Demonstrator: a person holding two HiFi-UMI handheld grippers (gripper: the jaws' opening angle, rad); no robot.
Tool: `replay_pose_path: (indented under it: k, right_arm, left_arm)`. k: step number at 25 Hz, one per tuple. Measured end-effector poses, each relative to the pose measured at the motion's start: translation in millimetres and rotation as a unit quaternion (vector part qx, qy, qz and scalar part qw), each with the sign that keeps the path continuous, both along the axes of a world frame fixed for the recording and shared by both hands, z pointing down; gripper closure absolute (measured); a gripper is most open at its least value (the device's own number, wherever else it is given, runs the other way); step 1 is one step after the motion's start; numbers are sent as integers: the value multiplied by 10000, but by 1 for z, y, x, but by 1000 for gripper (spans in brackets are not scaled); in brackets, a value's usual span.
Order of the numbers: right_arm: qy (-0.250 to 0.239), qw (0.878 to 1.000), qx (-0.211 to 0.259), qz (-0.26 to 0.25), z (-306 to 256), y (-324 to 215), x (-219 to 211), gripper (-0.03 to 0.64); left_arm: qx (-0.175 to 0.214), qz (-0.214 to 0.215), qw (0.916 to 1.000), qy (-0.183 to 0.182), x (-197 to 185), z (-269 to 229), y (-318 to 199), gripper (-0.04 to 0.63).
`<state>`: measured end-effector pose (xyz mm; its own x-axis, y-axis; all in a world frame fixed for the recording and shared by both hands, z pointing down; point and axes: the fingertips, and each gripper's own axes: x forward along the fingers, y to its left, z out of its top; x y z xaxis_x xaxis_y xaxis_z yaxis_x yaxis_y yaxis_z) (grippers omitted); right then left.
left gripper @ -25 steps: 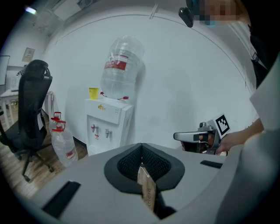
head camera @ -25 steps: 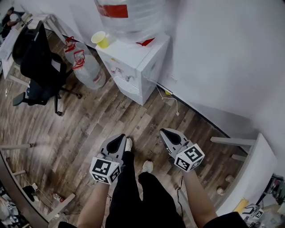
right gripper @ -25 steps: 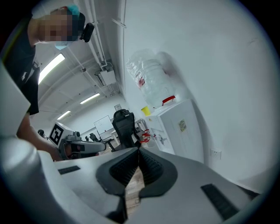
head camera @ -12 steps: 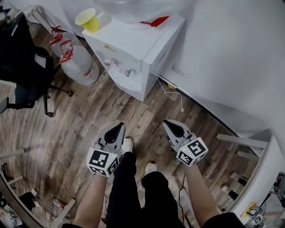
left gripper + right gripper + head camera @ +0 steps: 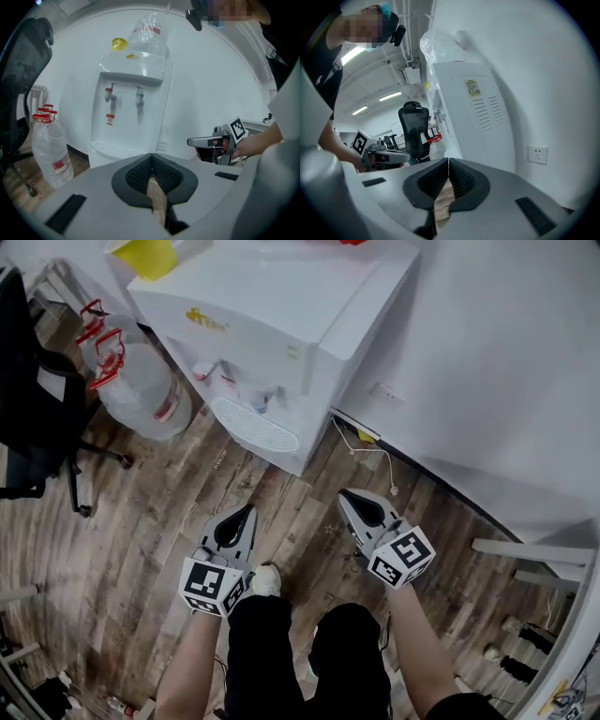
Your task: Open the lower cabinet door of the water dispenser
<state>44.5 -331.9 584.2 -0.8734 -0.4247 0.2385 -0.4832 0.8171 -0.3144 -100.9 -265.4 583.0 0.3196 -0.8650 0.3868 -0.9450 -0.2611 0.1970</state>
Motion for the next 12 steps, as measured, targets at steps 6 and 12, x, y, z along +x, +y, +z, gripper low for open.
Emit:
replay_pose_path:
  k: [6,12]
  right_arm:
    - [-14,9998,215,41,72,-15,-11,594]
    - [-130,9991,400,-15,119,-24,-20,594]
  left_arm:
    - [277,61,9996,31,-8,68,-20,581]
    - [510,156,9986,-28,-13,114,-34,581]
